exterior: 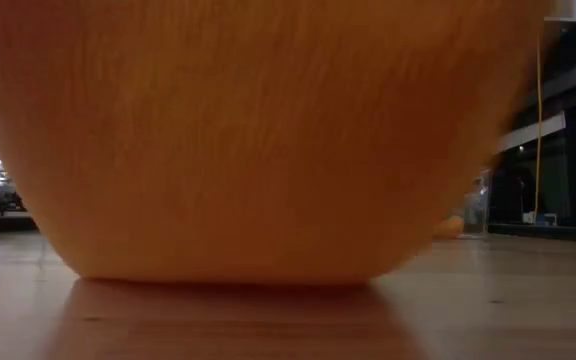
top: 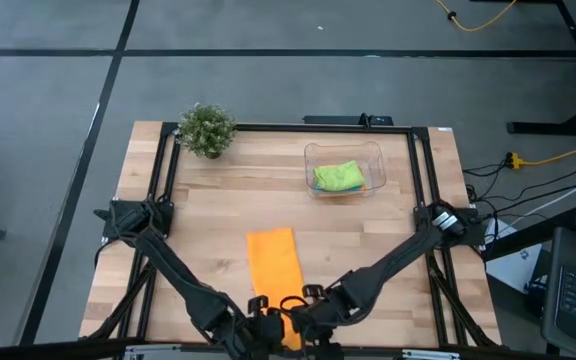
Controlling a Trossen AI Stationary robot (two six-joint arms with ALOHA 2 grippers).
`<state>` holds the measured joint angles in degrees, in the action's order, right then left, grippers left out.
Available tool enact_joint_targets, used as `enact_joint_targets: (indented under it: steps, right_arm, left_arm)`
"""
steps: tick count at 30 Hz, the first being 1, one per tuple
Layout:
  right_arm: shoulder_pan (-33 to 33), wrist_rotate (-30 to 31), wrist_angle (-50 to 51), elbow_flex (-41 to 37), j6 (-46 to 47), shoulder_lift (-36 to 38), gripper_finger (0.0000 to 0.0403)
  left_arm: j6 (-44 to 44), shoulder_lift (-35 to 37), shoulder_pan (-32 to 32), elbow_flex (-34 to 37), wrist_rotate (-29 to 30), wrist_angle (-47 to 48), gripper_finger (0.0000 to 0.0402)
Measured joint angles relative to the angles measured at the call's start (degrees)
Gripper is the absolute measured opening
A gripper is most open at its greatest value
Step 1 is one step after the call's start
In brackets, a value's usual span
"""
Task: Fold microfiber towels
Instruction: Fold the orange microfiber cloth
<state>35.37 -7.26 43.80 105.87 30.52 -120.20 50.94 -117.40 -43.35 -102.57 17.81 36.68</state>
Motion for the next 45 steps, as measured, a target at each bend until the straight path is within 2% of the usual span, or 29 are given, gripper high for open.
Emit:
enact_joint_targets:
  steps: [5,13,17,27,36,45]
  right_arm:
    - [0.3,9.6,8.5,4.5,-2.4,0.1,0.0000]
    - [-2.0,20.1,10.1,2.5,-3.8,0.1,0.0000]
    - [-4.0,23.6,11.6,2.5,-5.5,0.1,0.0000]
    - [-10.7,26.3,12.3,2.5,-12.4,0.1,0.0000]
    - [-14.2,25.8,12.6,2.1,-14.7,0.0,0.0000]
    - [-16.2,25.6,4.5,-7.7,-14.5,-0.3,0.0000]
  left_arm:
    - [0.0,0.0,-0.1,-3.9,2.3,11.3,0.0000]
    - [0.1,0.1,0.9,-4.4,6.9,23.3,0.0000]
    - [0.0,0.1,2.6,-4.4,8.7,28.3,0.0000]
    - [-0.5,0.1,6.0,-4.5,8.6,44.0,0.0000]
    - [-6.8,0.3,8.4,-0.3,10.1,43.7,0.0000]
    - [-11.3,0.2,10.6,4.1,10.4,42.2,0.0000]
